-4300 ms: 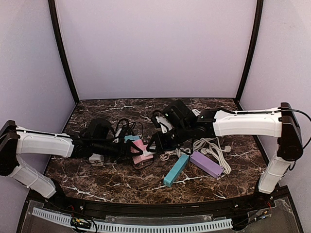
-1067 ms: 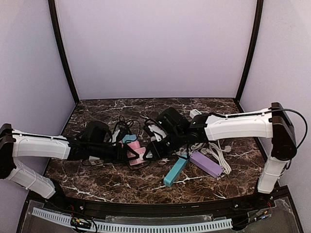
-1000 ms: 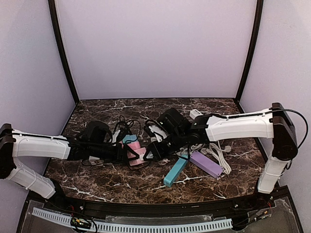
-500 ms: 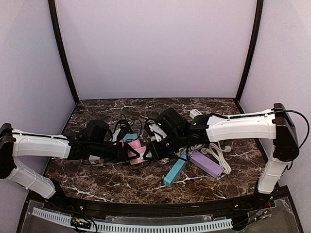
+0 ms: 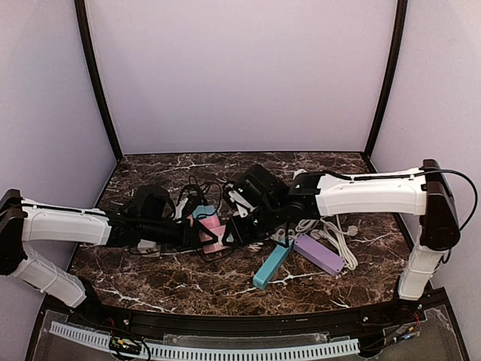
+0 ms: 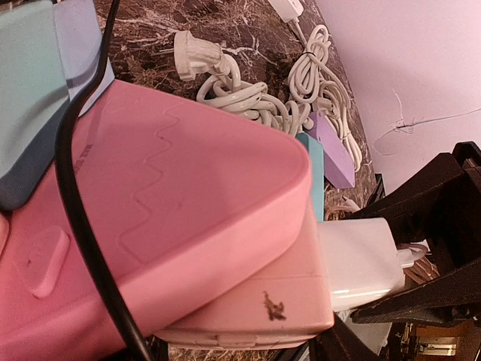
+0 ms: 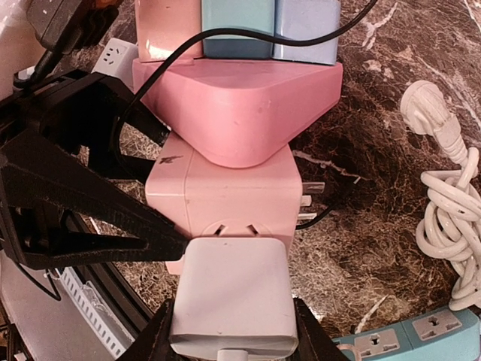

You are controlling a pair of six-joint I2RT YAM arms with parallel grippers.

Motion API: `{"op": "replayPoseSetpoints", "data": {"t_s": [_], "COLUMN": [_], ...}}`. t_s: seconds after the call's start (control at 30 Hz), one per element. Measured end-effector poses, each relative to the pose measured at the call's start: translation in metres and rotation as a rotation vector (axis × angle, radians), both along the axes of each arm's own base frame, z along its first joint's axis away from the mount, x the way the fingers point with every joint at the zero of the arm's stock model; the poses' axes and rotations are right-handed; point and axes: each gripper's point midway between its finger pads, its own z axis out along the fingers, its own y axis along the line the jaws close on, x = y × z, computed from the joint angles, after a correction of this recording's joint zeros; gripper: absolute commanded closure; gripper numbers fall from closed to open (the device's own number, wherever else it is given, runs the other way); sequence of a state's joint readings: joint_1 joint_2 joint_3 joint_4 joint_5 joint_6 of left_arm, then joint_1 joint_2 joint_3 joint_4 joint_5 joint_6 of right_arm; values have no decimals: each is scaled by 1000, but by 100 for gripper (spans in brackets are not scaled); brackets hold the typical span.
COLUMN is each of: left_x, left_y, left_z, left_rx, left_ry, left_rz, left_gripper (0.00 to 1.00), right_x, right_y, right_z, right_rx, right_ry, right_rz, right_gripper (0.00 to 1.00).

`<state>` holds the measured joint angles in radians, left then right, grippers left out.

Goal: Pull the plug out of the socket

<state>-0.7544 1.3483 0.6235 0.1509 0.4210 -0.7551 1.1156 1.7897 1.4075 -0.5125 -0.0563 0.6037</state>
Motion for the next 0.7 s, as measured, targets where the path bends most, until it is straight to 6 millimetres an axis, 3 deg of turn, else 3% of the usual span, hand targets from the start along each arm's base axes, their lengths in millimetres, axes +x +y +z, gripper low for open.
{"op": "replayPoseSetpoints", "data": {"t_s": [0.4, 0.7], "left_x": [-1, -2], "left_y": [-3, -3], "left_z": [4, 4], "left_rx": [9, 8], "left_ry": [-17, -11], "left_rz": [-51, -50], "left_gripper": [79, 79], "right_x": [-3, -1], "right_y": [-5, -4], "right_z": [1, 4], "right_rx": [126, 75], "right_ry": [72, 47], "right_rz": [70, 46], "right_gripper": [100, 100]}}
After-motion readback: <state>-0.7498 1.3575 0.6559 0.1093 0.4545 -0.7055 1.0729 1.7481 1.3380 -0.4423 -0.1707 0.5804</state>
